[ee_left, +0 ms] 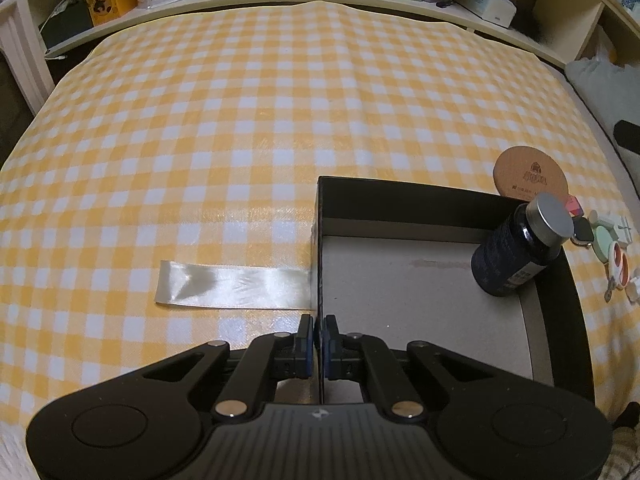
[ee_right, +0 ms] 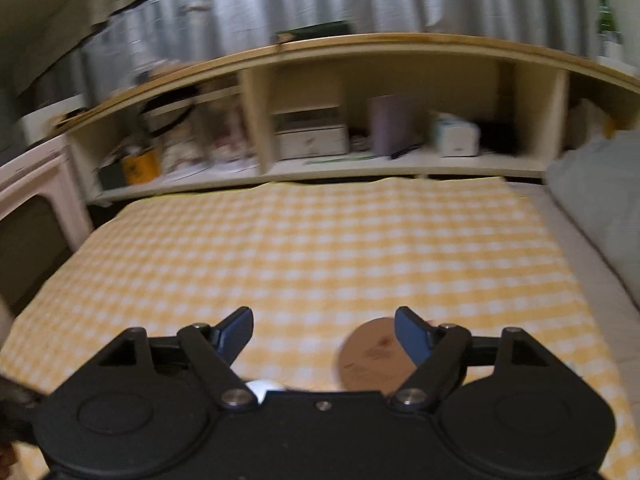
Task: Organize rigid objects
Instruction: 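Move the right tool over the round cork coaster, then grasp the cork coaster edge with the right tool and lift it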
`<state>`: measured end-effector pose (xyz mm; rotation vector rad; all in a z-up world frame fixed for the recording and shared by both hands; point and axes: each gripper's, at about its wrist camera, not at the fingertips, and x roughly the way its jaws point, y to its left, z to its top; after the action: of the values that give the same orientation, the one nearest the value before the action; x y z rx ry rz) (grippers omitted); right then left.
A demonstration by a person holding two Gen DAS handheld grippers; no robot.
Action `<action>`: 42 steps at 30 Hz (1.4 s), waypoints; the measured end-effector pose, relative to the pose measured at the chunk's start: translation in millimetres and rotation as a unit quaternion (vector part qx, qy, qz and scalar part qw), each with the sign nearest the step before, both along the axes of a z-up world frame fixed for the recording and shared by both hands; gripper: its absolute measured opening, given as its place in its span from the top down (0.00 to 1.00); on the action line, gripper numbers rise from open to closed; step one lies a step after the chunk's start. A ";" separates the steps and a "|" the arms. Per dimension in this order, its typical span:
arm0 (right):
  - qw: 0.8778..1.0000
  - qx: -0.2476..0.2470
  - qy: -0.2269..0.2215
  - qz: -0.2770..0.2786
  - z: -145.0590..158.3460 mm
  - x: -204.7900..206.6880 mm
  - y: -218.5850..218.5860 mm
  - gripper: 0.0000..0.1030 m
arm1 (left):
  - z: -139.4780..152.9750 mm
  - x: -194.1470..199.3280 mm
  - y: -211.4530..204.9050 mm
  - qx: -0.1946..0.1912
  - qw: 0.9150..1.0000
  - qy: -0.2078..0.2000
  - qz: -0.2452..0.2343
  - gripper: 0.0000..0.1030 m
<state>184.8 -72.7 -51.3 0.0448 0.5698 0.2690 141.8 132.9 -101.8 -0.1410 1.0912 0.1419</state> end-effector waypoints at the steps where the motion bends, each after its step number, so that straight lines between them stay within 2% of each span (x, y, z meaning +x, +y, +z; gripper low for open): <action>1: 1.000 -0.001 -0.001 -0.009 -3.3 3.4 -4.8 0.23 | -0.6 2.4 -1.9 0.002 1.000 -0.001 -0.003 0.96; 4: 0.999 -0.009 0.004 -0.031 -18.4 18.0 -16.0 0.22 | -3.7 5.4 -2.6 0.005 1.000 -0.002 -0.008 0.96; 7: 0.999 -0.025 0.004 -0.026 -36.5 28.4 -19.3 0.20 | -5.8 10.1 -4.1 0.005 1.000 -0.002 -0.010 0.96; 12: 0.996 -0.082 0.002 0.019 -61.5 40.8 -9.5 0.13 | -7.1 12.3 -4.9 0.000 1.000 -0.004 -0.009 0.96; 16: 0.989 -0.135 -0.005 0.061 -80.3 47.7 -5.9 0.11 | -7.9 15.7 4.8 -0.012 1.000 -0.009 -0.001 0.95; 22: 0.967 -0.222 -0.019 0.119 -109.4 49.1 -5.4 0.09 | -6.3 10.3 13.5 -0.018 1.000 -0.011 0.005 0.95; 27: 0.937 -0.295 -0.051 0.181 -125.2 43.5 9.7 0.07 | -7.1 8.2 14.0 -0.017 1.000 -0.011 0.006 0.95; 29: 0.926 -0.314 -0.063 0.198 -128.0 42.3 16.7 0.05 | -7.0 8.3 13.8 -0.018 1.000 -0.011 0.006 0.95; 31: 0.922 -0.319 -0.069 0.210 -127.7 44.8 21.0 0.04 | -6.9 8.4 13.4 -0.018 1.000 -0.011 0.006 0.95; 35: 0.919 -0.323 -0.070 0.213 -130.1 52.9 24.8 0.03 | -6.8 8.2 14.3 -0.017 1.000 -0.011 0.006 0.95; 40: 0.928 -0.302 -0.061 0.209 -130.1 60.3 19.4 0.04 | -6.7 7.9 14.8 -0.017 1.000 -0.011 0.005 0.95; 42: 0.934 -0.287 -0.051 0.206 -130.0 62.4 16.4 0.07 | -6.4 7.8 14.5 -0.016 1.000 -0.011 0.005 0.95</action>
<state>247.2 -56.3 -181.3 -0.6595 0.5328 0.5004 149.6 147.5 -108.2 -0.1771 1.0706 0.1319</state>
